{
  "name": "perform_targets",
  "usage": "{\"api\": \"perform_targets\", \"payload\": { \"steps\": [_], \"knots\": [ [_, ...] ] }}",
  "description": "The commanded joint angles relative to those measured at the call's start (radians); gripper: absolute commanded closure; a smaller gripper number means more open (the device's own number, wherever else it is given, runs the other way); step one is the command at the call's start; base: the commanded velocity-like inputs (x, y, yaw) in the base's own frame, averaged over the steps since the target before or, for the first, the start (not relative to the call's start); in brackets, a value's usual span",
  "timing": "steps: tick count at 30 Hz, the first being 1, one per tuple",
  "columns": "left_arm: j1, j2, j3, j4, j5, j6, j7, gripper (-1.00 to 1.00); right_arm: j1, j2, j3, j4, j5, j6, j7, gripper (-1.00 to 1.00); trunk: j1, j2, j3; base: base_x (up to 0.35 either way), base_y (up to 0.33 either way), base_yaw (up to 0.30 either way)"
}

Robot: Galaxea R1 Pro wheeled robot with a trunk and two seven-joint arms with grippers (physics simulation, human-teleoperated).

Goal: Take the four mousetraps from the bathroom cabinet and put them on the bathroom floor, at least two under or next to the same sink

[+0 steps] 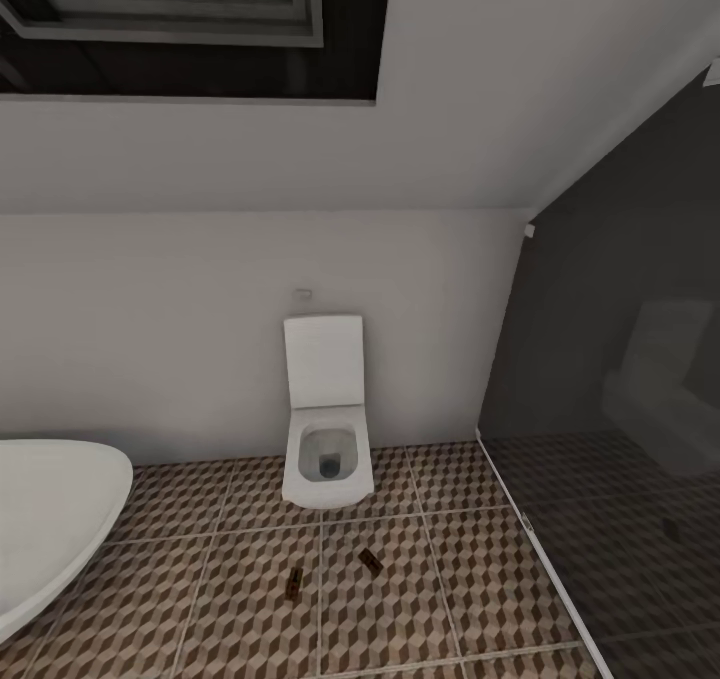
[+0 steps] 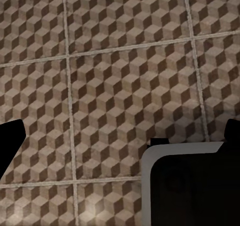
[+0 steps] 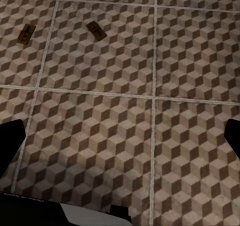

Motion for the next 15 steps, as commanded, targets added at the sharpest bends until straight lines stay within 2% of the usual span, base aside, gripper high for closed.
{"api": "perform_targets", "payload": {
  "steps": [1, 15],
  "knots": [
    [-0.001, -0.001, -0.007, 0.002, 0.002, -0.004, 0.002, -1.0, -0.001, 0.0, 0.002, 0.001, -0.007, -0.003, 0.007, -1.0, 0.001, -0.002, -0.002, 0.0, 0.0, 0.0],
    [-0.001, 0.0, -0.007, 0.002, 0.002, -0.004, 0.002, -1.0, -0.001, -0.001, 0.003, 0.001, -0.006, -0.002, 0.009, -1.0, 0.001, -0.002, -0.002, 0.0, 0.0, 0.0]
  ]
}}
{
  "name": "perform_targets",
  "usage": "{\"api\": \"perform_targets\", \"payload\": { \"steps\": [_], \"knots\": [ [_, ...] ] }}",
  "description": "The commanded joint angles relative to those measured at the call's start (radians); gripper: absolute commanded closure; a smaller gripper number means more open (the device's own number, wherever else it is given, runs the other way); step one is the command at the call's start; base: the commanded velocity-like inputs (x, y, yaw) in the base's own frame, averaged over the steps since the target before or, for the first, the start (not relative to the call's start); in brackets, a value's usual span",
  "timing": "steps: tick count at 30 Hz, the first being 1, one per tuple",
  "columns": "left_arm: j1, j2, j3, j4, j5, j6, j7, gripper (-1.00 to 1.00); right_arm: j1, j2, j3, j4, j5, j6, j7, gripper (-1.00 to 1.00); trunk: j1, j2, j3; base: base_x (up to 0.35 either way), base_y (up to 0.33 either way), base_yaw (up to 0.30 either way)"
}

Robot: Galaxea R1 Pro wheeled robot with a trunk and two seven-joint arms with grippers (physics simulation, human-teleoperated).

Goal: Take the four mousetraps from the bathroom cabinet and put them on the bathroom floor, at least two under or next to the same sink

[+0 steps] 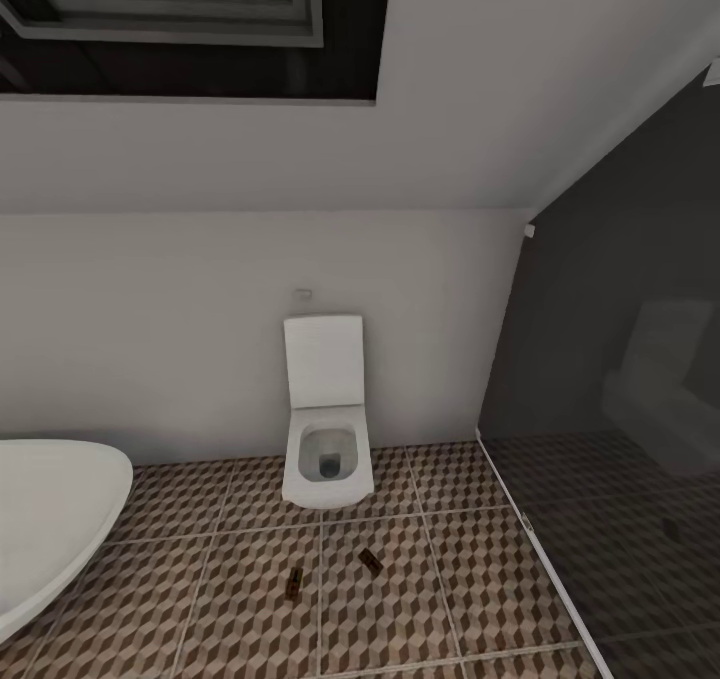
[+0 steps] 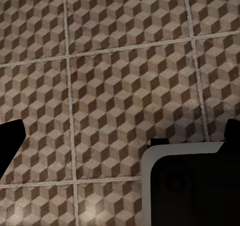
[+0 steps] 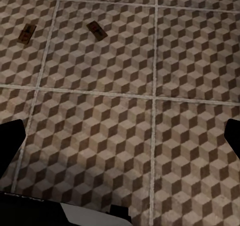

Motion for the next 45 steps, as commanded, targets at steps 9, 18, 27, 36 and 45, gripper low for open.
{"api": "perform_targets", "payload": {
  "steps": [9, 18, 27, 36, 45],
  "knots": [
    [-0.001, -0.001, -0.007, 0.002, 0.002, -0.003, 0.002, -1.0, -0.001, 0.0, 0.0, -0.001, -0.007, -0.003, 0.008, -1.0, 0.001, -0.002, -0.002, 0.0, 0.0, 0.0],
    [-0.001, -0.001, -0.007, 0.002, 0.002, -0.003, 0.002, -1.0, -0.001, 0.005, 0.001, -0.002, -0.007, -0.003, 0.008, -1.0, 0.001, -0.002, -0.002, 0.0, 0.0, 0.0],
    [-0.001, -0.001, -0.007, 0.002, 0.002, -0.003, 0.002, -1.0, -0.001, 0.008, 0.0, -0.002, -0.007, -0.003, 0.008, -1.0, 0.001, -0.002, -0.002, 0.0, 0.0, 0.0],
    [-0.001, -0.001, -0.007, 0.002, 0.002, -0.003, 0.002, -1.0, 0.0, 0.009, 0.001, -0.002, -0.007, -0.003, 0.008, -1.0, 0.001, -0.002, -0.002, 0.0, 0.0, 0.0],
    [-0.001, -0.001, -0.007, 0.002, 0.002, -0.003, 0.002, -1.0, -0.001, 0.009, 0.0, -0.002, -0.007, -0.003, 0.008, -1.0, 0.001, -0.002, -0.002, 0.0, 0.0, 0.0]
  ]
}}
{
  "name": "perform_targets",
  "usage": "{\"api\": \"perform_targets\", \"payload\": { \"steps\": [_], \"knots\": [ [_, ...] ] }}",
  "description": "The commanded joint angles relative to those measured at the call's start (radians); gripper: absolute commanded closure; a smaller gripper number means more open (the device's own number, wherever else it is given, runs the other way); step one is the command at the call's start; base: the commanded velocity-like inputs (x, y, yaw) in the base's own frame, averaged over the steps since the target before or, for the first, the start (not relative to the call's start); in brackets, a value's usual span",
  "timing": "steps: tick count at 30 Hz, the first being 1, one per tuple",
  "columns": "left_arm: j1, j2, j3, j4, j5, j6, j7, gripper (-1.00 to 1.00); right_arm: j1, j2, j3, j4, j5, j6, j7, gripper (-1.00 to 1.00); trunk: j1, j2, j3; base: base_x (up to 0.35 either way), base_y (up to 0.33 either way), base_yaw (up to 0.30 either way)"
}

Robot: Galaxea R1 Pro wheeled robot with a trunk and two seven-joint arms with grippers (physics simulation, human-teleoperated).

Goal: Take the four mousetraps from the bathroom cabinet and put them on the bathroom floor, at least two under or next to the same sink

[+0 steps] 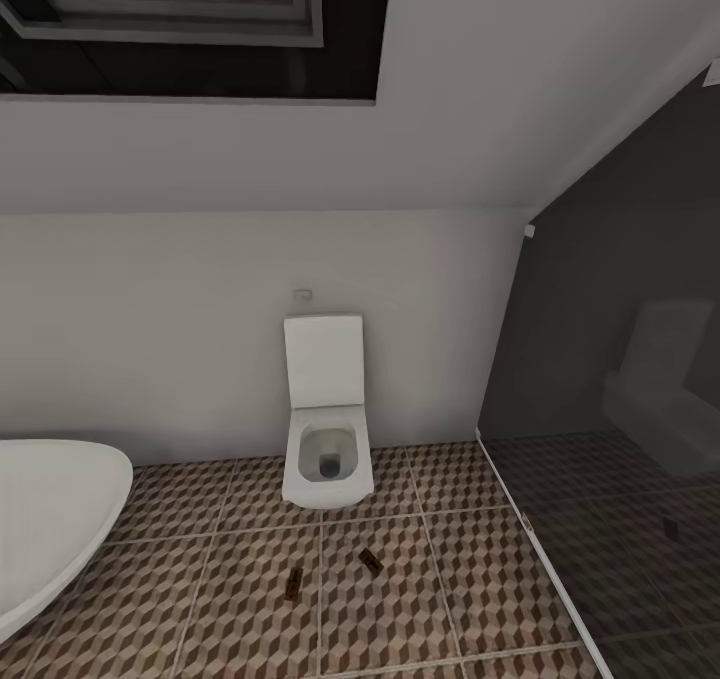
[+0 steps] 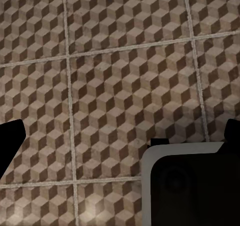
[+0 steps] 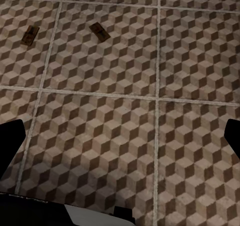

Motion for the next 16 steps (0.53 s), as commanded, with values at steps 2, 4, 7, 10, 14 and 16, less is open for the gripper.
{"api": "perform_targets", "payload": {
  "steps": [2, 4, 7, 10, 14, 16],
  "knots": [
    [-0.001, -0.001, -0.007, 0.002, 0.002, -0.003, 0.002, -1.0, -0.001, 0.0, 0.001, 0.001, -0.007, -0.003, 0.007, -1.0, 0.001, -0.002, -0.002, 0.0, 0.0, 0.0],
    [-0.001, -0.001, -0.007, 0.002, 0.002, -0.004, 0.002, -1.0, -0.001, 0.0, 0.002, 0.001, -0.007, -0.003, 0.007, -1.0, 0.001, -0.002, -0.002, 0.0, 0.0, 0.0],
    [-0.001, -0.001, -0.007, 0.002, 0.002, -0.004, 0.002, -1.0, -0.001, 0.0, 0.002, 0.001, -0.007, -0.003, 0.007, -1.0, 0.001, -0.002, -0.002, 0.0, 0.0, 0.0],
    [-0.001, -0.001, -0.007, 0.002, 0.002, -0.004, 0.002, -1.0, -0.001, 0.0, 0.002, 0.001, -0.007, -0.003, 0.007, -1.0, 0.001, -0.002, -0.002, 0.0, 0.0, 0.0],
    [-0.001, -0.001, -0.007, 0.002, 0.002, -0.004, 0.002, -1.0, -0.001, 0.0, 0.001, 0.001, -0.007, -0.003, 0.007, -1.0, 0.001, -0.002, -0.002, 0.0, 0.0, 0.0],
    [-0.001, -0.001, -0.007, 0.002, 0.002, -0.004, 0.002, -1.0, -0.001, 0.0, 0.002, 0.001, -0.007, -0.003, 0.008, -1.0, 0.001, -0.002, -0.002, 0.0, 0.0, 0.0]
  ]
}}
